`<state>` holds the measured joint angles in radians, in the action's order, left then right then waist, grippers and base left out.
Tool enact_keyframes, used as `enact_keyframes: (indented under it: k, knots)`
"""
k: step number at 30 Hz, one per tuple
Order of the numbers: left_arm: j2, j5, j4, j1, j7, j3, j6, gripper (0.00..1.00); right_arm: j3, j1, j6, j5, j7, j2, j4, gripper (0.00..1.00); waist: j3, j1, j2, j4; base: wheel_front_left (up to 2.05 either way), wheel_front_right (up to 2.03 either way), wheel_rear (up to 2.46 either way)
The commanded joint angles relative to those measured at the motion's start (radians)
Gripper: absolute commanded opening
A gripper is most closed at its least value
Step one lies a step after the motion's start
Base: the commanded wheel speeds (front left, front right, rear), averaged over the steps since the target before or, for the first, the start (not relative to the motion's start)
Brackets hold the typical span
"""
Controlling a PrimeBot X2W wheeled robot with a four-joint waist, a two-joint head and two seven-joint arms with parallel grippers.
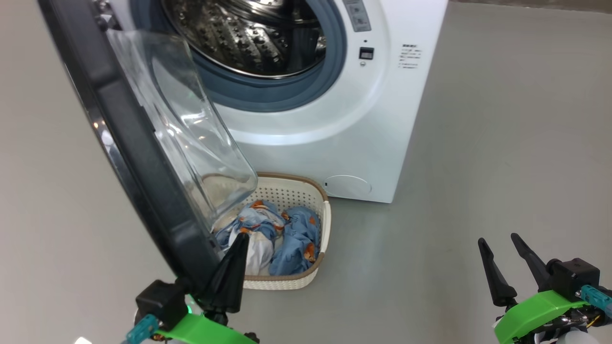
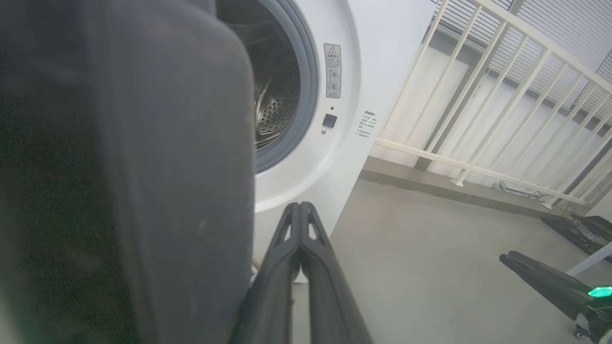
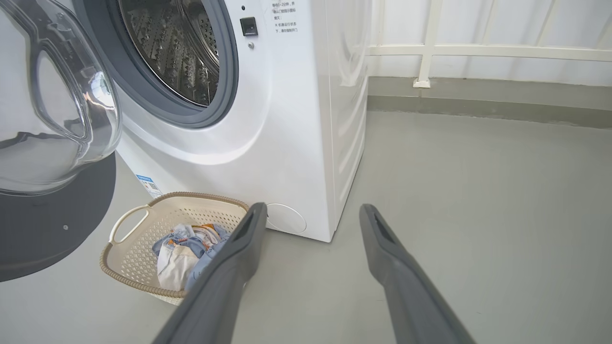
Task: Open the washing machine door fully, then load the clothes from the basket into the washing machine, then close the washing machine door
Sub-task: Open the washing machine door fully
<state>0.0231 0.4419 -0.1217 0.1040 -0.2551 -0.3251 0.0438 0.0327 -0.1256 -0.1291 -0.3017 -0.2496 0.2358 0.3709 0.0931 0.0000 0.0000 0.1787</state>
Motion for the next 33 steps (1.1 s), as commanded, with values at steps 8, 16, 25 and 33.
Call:
enact_keyframes:
  k: [8,16,25,33]
  knots:
    - [0.027,-0.024,0.084,-0.042,-0.007,0.105,-0.039,0.0,0.023,-0.004,-0.002,-0.003,-0.012,0.016,-0.028,1.0,0.01,0.0,0.0,0.051,0.0,0.0,0.0]
    - [0.027,-0.042,0.11,-0.073,-0.007,0.157,-0.064,0.0,0.025,-0.008,-0.002,-0.002,-0.012,0.018,-0.029,1.0,0.012,0.0,0.0,0.083,0.0,0.0,0.0]
    - [0.027,-0.065,0.131,-0.104,-0.007,0.263,-0.094,0.0,0.024,-0.002,-0.002,0.0,-0.012,0.018,-0.032,1.0,0.014,0.0,0.0,0.106,0.0,0.0,0.0]
    - [0.029,-0.073,0.122,-0.101,-0.007,0.376,-0.105,0.0,0.026,-0.011,-0.002,0.0,-0.012,0.02,-0.035,1.0,0.028,0.0,0.0,0.11,0.0,0.0,0.0]
